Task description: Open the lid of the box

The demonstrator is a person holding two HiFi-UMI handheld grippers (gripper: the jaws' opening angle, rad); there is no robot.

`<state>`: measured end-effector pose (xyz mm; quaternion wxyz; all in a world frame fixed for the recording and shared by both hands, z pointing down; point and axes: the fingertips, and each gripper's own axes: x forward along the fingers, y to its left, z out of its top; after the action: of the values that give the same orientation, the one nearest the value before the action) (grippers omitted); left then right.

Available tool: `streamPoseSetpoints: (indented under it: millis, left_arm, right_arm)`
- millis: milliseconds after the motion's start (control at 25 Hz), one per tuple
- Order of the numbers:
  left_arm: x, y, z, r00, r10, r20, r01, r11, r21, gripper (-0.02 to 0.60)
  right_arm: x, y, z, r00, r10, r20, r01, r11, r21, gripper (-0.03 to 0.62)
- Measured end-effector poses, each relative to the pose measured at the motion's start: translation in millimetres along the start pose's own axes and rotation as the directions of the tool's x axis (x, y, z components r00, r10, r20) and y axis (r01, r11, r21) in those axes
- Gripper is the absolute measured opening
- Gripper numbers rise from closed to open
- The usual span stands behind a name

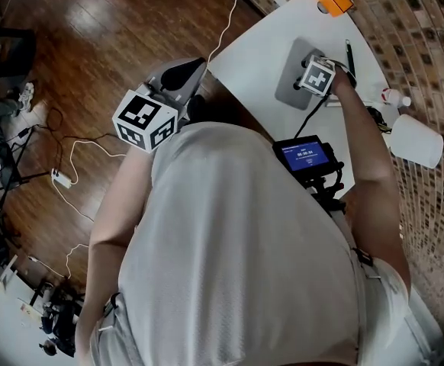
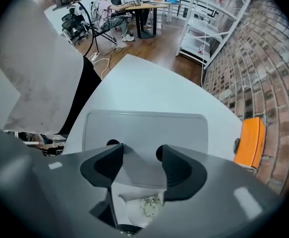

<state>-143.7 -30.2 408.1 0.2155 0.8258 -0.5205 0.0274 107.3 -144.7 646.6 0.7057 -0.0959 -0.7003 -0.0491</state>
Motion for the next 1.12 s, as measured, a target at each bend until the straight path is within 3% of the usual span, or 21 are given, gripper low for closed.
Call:
streamPoseSetpoints:
  millis: [80, 120, 240, 480, 720, 840, 960, 1120]
  left_arm:
    - [4.8, -2.6, 5.5, 1.000, -0.021, -0.001, 0.021, 1.000, 0.010, 0.000]
    - [6.5, -3.5, 7.8, 1.000, -0.029, -0.002, 0.029, 0.999, 0.014, 0.000]
    - [9.2, -5.0, 9.4, 0.999, -0.037, -0.005, 0.037, 0.999, 0.019, 0.000]
    - [4.7, -6.9, 6.4, 0.999, -0.043, -0.015, 0.044, 0.999, 0.024, 0.000]
    - [15.6, -4.2, 7.3, 0.995, -0.096, -0.026, 0.096, 0.995, 0.008, 0.000]
    - [36.5, -11.9, 6.5, 0.990, -0.139, -0.038, 0.139, 0.990, 0.012, 0.000]
    - [59.1, -34.7, 3.7, 0.977, -0.203, -0.061, 0.204, 0.979, 0.023, 0.000]
    - [75.1, -74.5, -6.4, 0.955, -0.270, -0.124, 0.278, 0.959, 0.059, 0.000]
  right_arm:
    - [-0.8, 5.0, -0.3, 0.999, 0.033, -0.019, -0.032, 0.999, 0.017, 0.230]
    - [0.1, 7.9, -1.2, 0.999, 0.042, -0.028, -0.042, 0.999, 0.016, 0.285]
    - [5.3, 10.0, -3.7, 0.999, 0.013, -0.047, -0.013, 1.000, -0.001, 0.310]
    - [7.1, 5.7, -0.5, 0.999, -0.027, -0.016, 0.028, 0.999, 0.030, 0.281]
    - [-61.2, 20.2, -1.4, 0.990, -0.085, 0.114, 0.066, 0.986, 0.155, 0.281]
    - [-51.6, 53.0, -47.9, 0.992, -0.070, 0.104, 0.034, 0.948, 0.317, 0.282]
    - [-7.3, 101.9, -115.6, 0.999, -0.011, 0.045, -0.012, 0.876, 0.483, 0.282]
    - [49.9, 168.4, -173.3, 0.996, 0.093, -0.001, -0.073, 0.792, 0.606, 0.284]
